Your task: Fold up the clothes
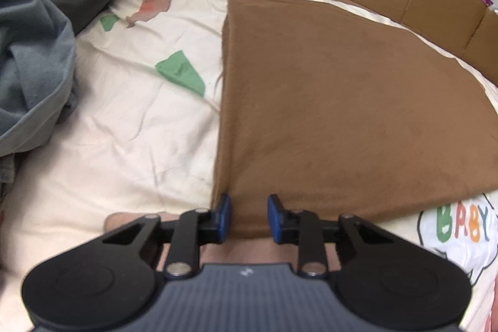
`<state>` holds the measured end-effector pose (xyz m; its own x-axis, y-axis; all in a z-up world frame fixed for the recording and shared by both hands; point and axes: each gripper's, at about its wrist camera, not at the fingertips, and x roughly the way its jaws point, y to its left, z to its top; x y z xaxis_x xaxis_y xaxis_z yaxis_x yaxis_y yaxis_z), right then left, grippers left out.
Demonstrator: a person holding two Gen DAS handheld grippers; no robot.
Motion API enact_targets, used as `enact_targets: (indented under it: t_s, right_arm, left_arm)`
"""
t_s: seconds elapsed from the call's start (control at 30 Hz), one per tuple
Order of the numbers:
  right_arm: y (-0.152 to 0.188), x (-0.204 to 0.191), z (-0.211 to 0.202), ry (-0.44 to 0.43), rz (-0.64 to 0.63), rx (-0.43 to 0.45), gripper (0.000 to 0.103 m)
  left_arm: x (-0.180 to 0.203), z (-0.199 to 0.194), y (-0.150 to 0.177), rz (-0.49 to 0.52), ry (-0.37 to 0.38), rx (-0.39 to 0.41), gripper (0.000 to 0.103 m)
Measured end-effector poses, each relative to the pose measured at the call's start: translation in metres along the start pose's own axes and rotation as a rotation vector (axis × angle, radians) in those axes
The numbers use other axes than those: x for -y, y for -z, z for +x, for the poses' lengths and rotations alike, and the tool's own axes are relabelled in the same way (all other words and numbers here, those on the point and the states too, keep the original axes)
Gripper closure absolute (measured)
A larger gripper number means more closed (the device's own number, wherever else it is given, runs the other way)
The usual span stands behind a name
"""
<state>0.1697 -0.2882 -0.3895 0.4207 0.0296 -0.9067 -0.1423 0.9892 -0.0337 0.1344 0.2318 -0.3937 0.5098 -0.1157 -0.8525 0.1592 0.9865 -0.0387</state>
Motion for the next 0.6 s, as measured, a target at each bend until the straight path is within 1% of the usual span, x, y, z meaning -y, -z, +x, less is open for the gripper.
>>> enact_targets:
  t_s: [0.07, 0.13, 0.2, 0.4, 0.6]
  right_arm:
    - [-0.002, 0.000, -0.006, -0.003, 0.011, 0.014, 0.075]
    - [-0.005, 0.000, -0.011, -0.021, 0.023, 0.031, 0.075]
    - [-0.008, -0.004, -0.015, -0.045, 0.028, 0.045, 0.075]
    - [-0.015, -0.028, -0.022, -0.132, 0.008, 0.069, 0.075]
    - [-0.021, -0.054, -0.019, -0.169, 0.002, 0.069, 0.075]
  left_arm:
    - [-0.001, -0.003, 0.003, 0.008, -0.037, -0.002, 0.078]
    - [-0.005, -0.005, 0.006, 0.003, -0.070, -0.007, 0.066]
    - [-0.009, -0.005, 0.009, -0.027, -0.068, -0.008, 0.063]
    - [0.011, -0.011, -0.005, -0.025, -0.032, 0.052, 0.065]
    - [0.031, -0.018, -0.018, -0.022, 0.004, 0.111, 0.065]
